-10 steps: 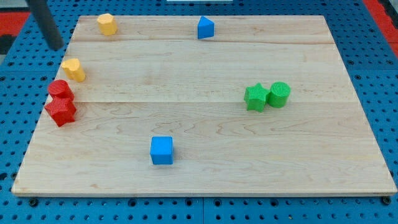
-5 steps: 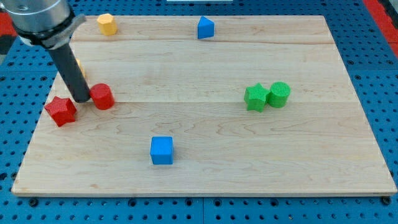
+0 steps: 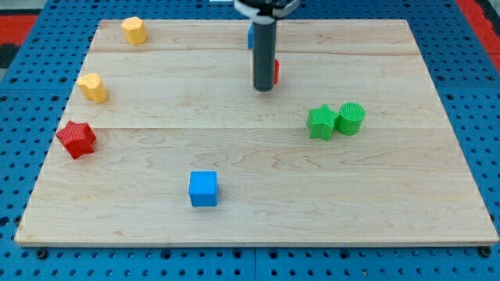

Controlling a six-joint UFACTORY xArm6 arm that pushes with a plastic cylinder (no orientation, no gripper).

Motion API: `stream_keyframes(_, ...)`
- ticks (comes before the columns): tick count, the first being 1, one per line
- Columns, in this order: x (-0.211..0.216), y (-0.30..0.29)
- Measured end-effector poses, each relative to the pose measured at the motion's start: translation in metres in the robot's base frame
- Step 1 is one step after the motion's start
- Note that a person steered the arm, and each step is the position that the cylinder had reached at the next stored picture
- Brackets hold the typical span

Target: Move the red circle to the right of the triangle

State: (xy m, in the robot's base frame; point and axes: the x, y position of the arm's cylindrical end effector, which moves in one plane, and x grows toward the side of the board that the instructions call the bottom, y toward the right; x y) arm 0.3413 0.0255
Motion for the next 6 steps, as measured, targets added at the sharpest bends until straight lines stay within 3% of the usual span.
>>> stream_keyframes(2, -0.022, -0.016)
stream_keyframes(4, -0.060, 0.056)
stream_keyframes(6, -0.085, 0.035)
